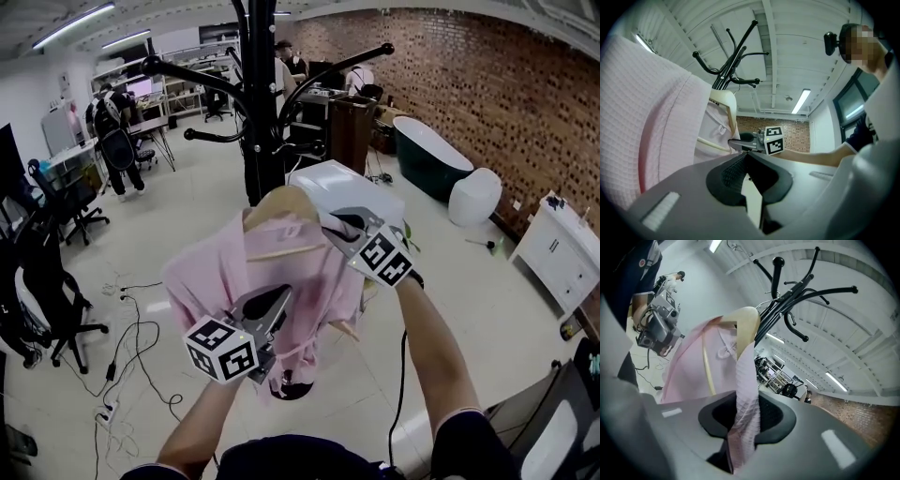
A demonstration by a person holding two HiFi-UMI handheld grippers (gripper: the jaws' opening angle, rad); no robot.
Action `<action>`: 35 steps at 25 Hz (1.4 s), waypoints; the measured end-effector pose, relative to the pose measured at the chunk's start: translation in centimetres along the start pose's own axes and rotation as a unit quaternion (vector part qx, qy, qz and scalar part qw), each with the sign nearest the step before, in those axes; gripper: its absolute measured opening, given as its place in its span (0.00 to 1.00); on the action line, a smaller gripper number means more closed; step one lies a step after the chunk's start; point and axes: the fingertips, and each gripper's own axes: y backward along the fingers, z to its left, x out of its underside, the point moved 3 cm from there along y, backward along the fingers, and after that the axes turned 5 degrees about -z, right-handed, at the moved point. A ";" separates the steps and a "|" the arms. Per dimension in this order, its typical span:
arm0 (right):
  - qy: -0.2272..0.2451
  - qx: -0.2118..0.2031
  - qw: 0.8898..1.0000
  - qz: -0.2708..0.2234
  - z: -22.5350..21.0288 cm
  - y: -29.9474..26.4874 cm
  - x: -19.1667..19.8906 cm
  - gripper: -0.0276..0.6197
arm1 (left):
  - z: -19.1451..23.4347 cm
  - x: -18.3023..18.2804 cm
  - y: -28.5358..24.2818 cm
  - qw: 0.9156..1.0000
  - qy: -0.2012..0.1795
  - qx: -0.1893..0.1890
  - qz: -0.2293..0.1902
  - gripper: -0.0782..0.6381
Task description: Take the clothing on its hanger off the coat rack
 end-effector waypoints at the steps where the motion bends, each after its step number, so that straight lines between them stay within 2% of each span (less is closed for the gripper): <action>1: 0.004 0.005 1.000 -0.001 0.1 0.2 0.0 0.18 | 0.1 0.0 0.0 1.000 0.000 0.000 0.001 0.13; 9: 0.030 0.052 0.998 -0.006 -0.5 1.9 -1.2 0.18 | -0.5 -0.2 0.1 1.000 0.001 0.012 0.000 0.13; 19: 0.016 0.108 0.994 -0.001 -2.1 5.8 -1.6 0.18 | -0.7 -0.6 0.7 1.000 0.002 0.020 -0.001 0.13; 35: 0.008 0.166 0.984 0.059 0.2 14.2 0.1 0.18 | -4.4 0.7 -1.6 0.995 0.023 0.099 0.006 0.13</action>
